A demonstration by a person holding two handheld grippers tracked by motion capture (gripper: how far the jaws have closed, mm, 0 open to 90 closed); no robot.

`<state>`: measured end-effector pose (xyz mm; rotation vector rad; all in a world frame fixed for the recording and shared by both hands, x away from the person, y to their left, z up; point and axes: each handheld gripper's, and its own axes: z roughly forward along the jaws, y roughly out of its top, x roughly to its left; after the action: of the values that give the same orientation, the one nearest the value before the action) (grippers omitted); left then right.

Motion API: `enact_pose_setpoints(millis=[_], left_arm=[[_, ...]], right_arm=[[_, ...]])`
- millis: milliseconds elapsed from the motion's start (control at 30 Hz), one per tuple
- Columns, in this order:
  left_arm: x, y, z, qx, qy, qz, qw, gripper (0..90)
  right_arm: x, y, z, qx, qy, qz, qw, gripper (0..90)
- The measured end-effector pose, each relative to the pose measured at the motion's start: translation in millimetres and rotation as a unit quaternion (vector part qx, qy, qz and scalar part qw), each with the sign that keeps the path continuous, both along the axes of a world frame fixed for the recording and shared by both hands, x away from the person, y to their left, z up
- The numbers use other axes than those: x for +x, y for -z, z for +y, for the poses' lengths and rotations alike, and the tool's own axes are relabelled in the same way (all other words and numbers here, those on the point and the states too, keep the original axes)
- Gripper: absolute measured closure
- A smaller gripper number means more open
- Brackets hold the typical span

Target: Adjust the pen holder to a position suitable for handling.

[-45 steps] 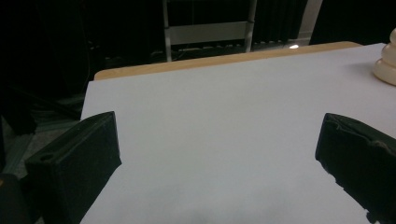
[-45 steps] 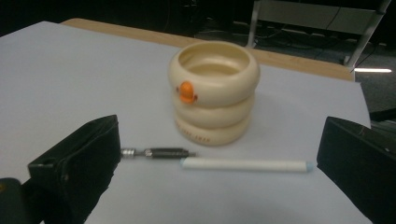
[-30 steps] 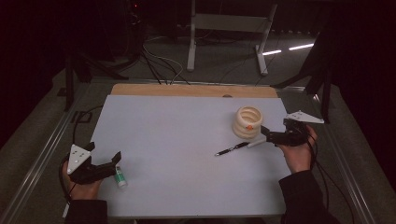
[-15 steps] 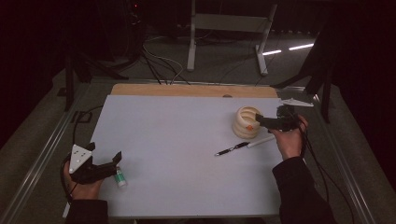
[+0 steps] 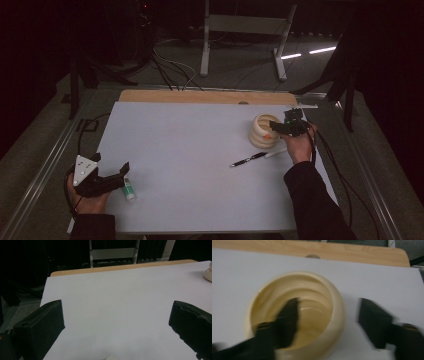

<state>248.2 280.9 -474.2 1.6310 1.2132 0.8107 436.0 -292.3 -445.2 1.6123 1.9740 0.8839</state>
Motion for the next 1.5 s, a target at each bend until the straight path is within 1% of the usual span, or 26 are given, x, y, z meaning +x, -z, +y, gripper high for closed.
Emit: enact_pose_setpoints(millis=[33,67,100,133,167,267,500,633,800,933,1133,1167,1233,1267,1400,1500], left_arm=[[-0.1,0.0,-0.1,0.000,0.000,0.000,1.0000,0.4],[-0.1,0.0,-0.1,0.000,0.000,0.000,1.0000,0.4],[-0.3,-0.2,-0.3,-0.001,-0.001,-0.001,1.0000,0.4],[-0.5,-0.3,-0.2,-0.001,-0.001,-0.001,1.0000,0.4],[-0.6,-0.2,0.0,-0.002,-0.001,-0.002,1.0000,0.4],[-0.5,-0.2,1.0,-0.002,-0.003,-0.001,1.0000,0.4],[-1.0,-0.5,1.4,-0.001,-0.004,-0.001,1.0000,0.4],[-1.0,-0.3,1.3,-0.002,-0.003,0.000,1.0000,0.4],[-0.9,-0.2,1.0,-0.002,-0.002,0.000,1.0000,0.4],[-0.6,0.0,0.4,-0.002,-0.001,0.001,1.0000,0.4],[-0.5,0.3,0.0,-0.003,0.001,0.001,1.0000,0.4],[-0.5,0.4,0.0,-0.003,0.001,0.002,1.0000,0.4],[-0.5,0.4,0.0,-0.004,0.001,0.002,1.0000,0.4],[-0.5,0.4,0.0,-0.004,0.001,0.002,1.0000,0.4],[-0.7,0.2,0.1,-0.003,0.000,0.001,1.0000,0.4],[-1.0,0.2,0.2,-0.002,0.000,0.001,1.0000,0.4]], right_arm=[[2.1,2.3,1.1,-0.002,0.002,0.005,1.0000,45.4],[2.1,2.3,1.1,-0.002,0.002,0.005,1.0000,45.4],[4.2,4.8,1.8,-0.005,0.008,0.009,0.9999,49.3],[7.6,8.8,1.9,-0.002,0.018,0.017,0.9997,54.6],[9.5,11.2,1.9,0.003,0.023,0.022,0.9995,56.1],[13.0,16.9,2.9,0.007,0.033,0.035,0.9988,61.6],[13.5,16.2,6.4,0.000,0.066,0.030,0.9974,73.8],[12.7,15.9,6.1,0.011,0.078,0.026,0.9965,75.0],[11.9,15.6,5.7,0.016,0.079,0.025,0.9964,75.3],[10.6,15.2,6.6,0.012,0.074,0.021,0.9969,75.6],[8.7,13.8,10.1,0.023,0.067,0.018,0.9973,75.8],[7.3,11.7,14.9,0.027,0.058,0.013,0.9978,75.8],[6.2,10.4,18.2,0.032,0.049,0.010,0.9982,75.8],[6.2,10.4,18.2,0.032,0.049,0.010,0.9982,75.8],[1.7,5.8,29.7,0.039,0.027,0.001,0.9989,75.8],[-0.5,3.3,34.7,0.045,0.019,-0.002,0.9988,75.8]])
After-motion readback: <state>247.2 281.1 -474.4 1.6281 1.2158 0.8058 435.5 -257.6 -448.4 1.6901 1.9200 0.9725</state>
